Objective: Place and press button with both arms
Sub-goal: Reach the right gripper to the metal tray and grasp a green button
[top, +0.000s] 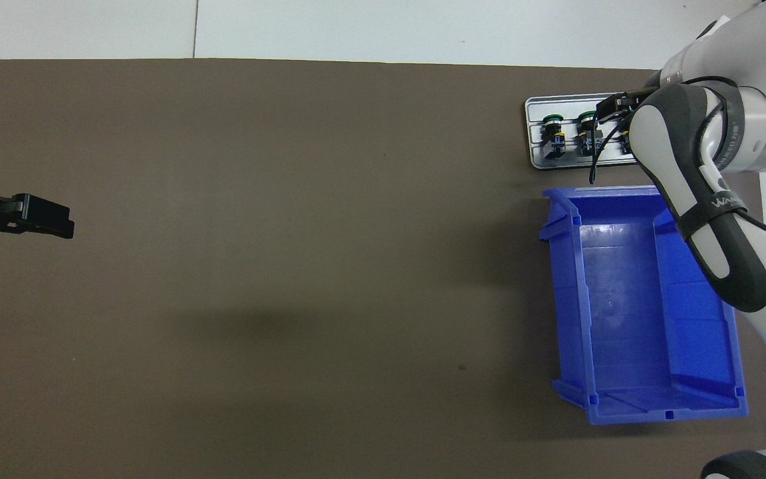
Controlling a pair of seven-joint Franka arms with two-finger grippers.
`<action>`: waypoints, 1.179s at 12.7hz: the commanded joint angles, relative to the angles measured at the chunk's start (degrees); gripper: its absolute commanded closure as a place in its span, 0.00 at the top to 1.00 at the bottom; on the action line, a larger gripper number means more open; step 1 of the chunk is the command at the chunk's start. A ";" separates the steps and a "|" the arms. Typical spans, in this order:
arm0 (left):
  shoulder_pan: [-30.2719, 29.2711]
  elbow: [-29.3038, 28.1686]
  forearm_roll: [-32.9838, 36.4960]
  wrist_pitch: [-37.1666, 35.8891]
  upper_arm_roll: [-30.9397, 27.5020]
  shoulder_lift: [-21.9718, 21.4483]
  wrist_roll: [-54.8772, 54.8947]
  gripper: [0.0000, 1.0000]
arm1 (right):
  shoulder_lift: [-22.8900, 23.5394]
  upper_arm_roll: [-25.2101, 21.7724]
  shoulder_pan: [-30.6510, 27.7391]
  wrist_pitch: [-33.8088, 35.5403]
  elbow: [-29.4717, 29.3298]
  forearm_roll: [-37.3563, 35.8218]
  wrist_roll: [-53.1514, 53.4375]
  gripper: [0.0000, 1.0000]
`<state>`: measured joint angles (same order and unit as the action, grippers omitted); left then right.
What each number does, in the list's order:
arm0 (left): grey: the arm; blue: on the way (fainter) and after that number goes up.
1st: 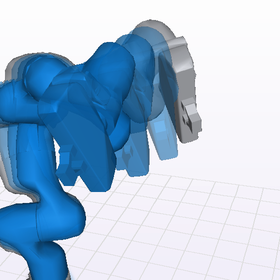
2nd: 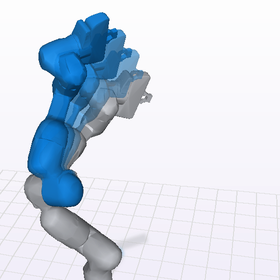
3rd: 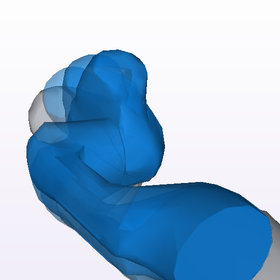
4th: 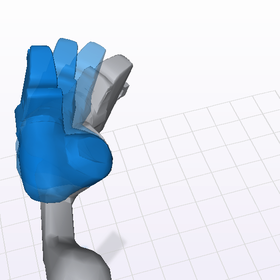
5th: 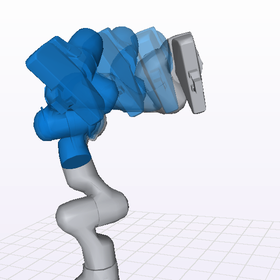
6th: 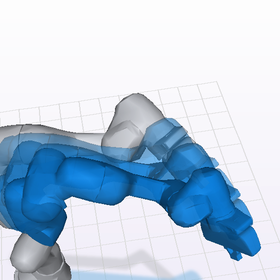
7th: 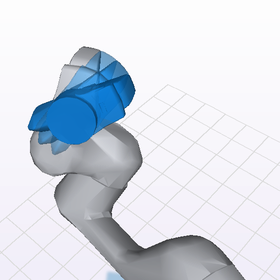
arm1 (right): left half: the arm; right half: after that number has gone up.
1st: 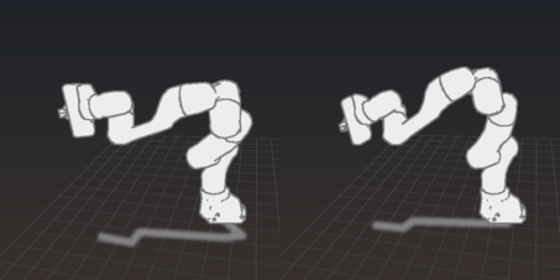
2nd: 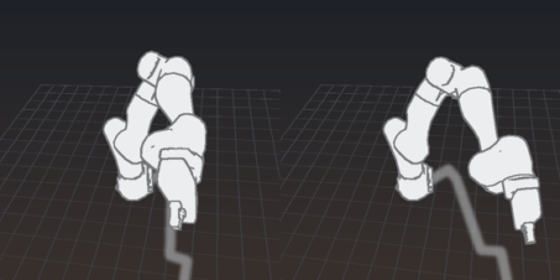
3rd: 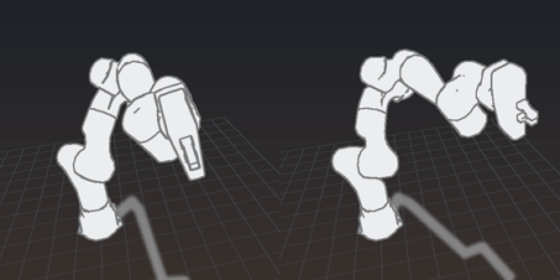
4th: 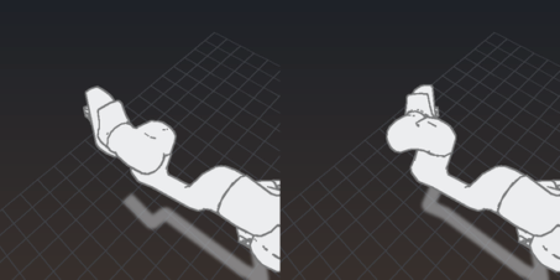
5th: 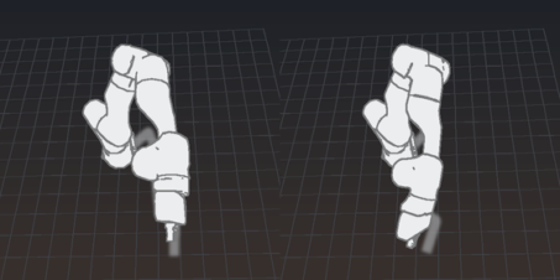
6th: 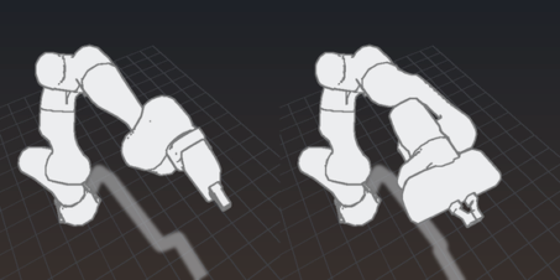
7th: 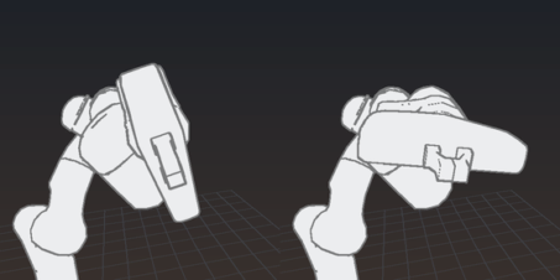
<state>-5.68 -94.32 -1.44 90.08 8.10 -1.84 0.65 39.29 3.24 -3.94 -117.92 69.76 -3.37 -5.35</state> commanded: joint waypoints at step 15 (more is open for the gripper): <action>-0.56 -1.22 0.13 -0.08 0.34 -1.06 0.22 1.00 | 4.13 0.80 -0.28 -9.53 6.26 -0.40 -2.12 0.77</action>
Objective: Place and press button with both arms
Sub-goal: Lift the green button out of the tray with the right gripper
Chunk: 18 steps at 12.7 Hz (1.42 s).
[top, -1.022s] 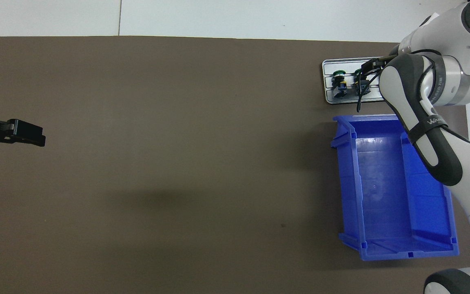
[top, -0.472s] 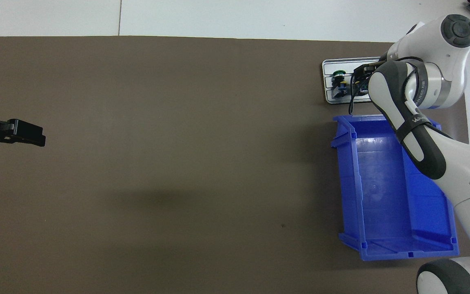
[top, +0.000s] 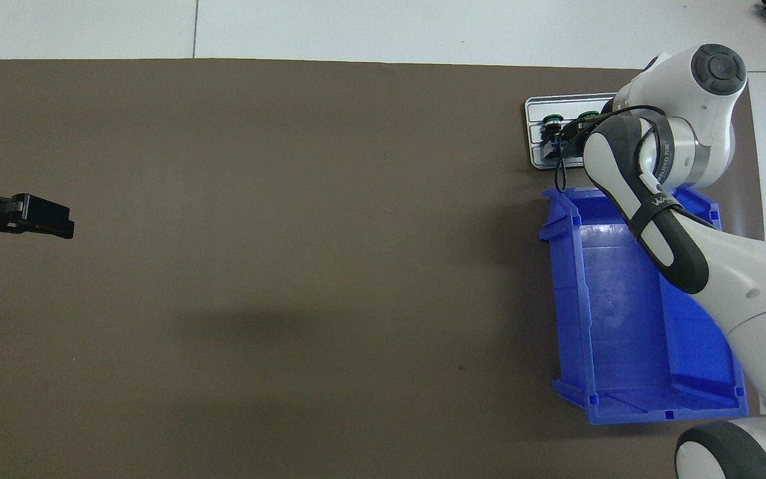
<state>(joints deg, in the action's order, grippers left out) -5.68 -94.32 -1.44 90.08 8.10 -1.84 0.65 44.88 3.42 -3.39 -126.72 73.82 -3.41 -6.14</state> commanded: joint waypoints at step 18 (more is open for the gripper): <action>-0.56 -1.22 0.13 -0.08 0.34 -1.06 0.22 1.00 | -26.30 0.71 2.07 11.84 13.79 0.60 11.31 0.00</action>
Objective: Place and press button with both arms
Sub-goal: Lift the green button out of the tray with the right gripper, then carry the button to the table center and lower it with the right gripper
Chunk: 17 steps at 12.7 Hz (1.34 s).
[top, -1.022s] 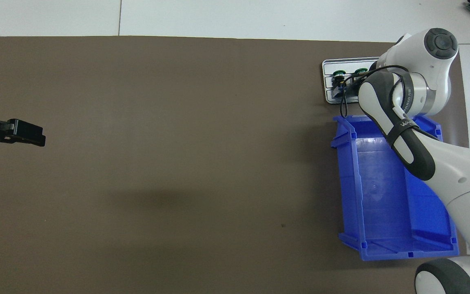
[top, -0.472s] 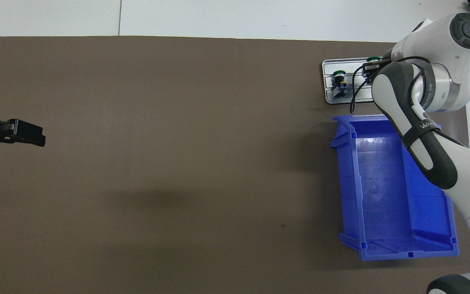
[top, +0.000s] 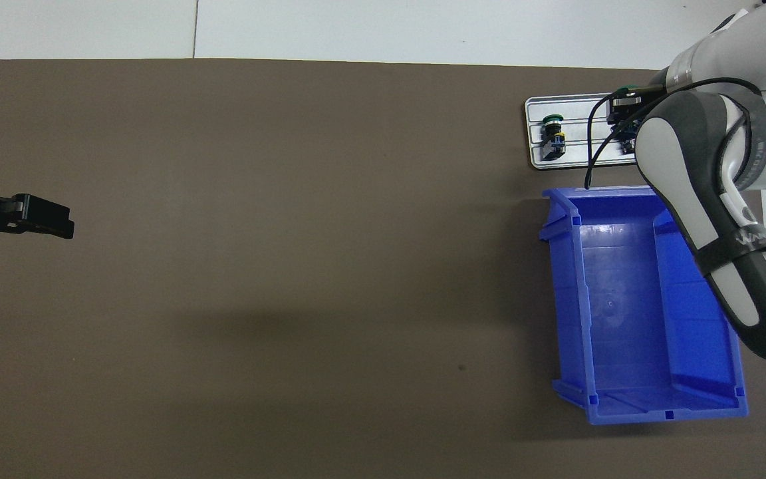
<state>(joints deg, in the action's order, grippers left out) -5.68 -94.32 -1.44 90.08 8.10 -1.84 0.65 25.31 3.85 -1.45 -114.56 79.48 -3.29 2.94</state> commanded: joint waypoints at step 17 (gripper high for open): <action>-0.56 -1.22 0.13 0.01 0.25 -1.06 0.22 1.00 | -9.94 0.28 29.83 -1.01 11.06 0.40 64.50 0.00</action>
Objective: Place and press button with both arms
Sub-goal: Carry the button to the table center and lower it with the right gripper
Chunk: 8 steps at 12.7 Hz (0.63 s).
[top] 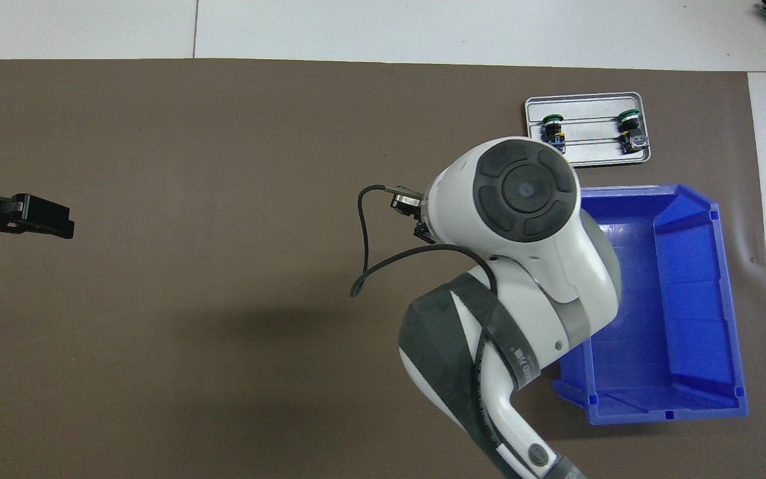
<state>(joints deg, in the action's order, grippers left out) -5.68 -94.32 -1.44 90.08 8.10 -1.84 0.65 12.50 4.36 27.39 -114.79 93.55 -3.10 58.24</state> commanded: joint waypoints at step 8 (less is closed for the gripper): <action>-0.56 -1.22 0.12 -0.08 0.25 -1.06 0.22 1.00 | 15.78 -0.49 7.05 -2.29 -13.37 -2.08 51.59 0.00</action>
<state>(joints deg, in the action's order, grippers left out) -5.68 -94.32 -1.44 90.08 8.10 -1.84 0.65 24.30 4.20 33.51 -118.10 85.11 -3.67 102.97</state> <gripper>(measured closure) 0.000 0.586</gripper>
